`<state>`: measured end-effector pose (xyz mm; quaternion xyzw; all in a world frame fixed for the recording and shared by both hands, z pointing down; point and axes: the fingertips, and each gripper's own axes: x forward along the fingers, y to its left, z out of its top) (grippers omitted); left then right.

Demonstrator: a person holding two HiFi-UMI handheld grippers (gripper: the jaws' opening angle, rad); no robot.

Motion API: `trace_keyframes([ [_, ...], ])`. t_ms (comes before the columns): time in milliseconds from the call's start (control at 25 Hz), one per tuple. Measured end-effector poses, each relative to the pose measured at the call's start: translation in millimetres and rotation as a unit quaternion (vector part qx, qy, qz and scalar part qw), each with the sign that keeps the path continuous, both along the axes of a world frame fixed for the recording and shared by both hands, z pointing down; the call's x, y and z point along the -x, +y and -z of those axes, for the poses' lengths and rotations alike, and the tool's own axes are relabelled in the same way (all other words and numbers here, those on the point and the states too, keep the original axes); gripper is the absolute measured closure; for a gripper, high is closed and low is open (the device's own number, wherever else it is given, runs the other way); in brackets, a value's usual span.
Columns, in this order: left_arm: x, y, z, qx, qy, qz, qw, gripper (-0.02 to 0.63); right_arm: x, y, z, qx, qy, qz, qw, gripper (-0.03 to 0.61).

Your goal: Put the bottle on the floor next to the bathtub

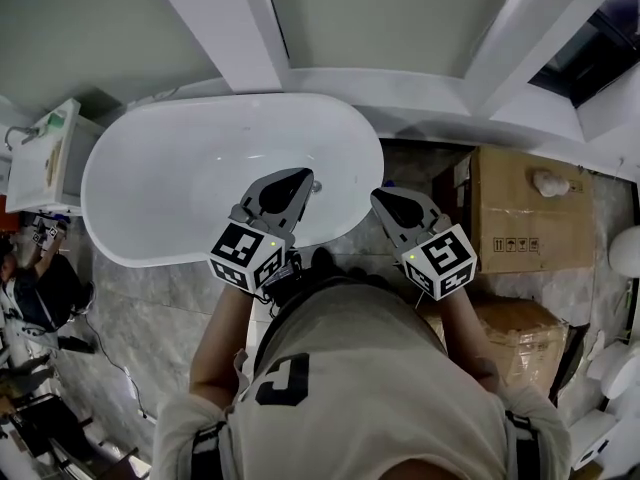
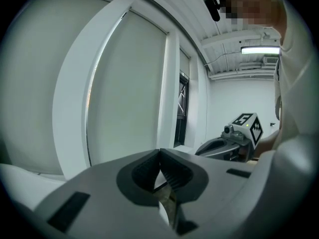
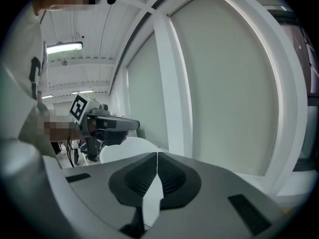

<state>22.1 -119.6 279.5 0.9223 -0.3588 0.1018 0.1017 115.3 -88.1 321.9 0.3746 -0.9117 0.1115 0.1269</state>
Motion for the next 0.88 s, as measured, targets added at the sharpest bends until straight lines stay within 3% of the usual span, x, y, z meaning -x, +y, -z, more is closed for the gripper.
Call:
trace_keyframes([
  [320, 3.3, 28.0, -8.5, 0.007, -0.038, 0.029, 0.9988, 0.556, -0.7, 3.4, 4.7, 0.008, -0.086, 0.027, 0.996, 0.551],
  [560, 34.6, 53.6, 8.0, -0.003, -0.021, 0.086, 0.9961, 0.555, 37.9, 7.4, 29.9, -0.011, -0.123, 0.091, 0.988, 0.549],
  [720, 57.0, 68.9, 7.8, 0.005, -0.026, 0.119, 0.9925, 0.555, 59.8, 15.4, 40.8, -0.008, -0.154, 0.115, 0.981, 0.549],
  [880, 56.8, 72.0, -3.9, 0.016, -0.020, 0.148, 0.9887, 0.555, 69.2, 18.2, 28.6, 0.006, -0.147, 0.116, 0.982, 0.549],
])
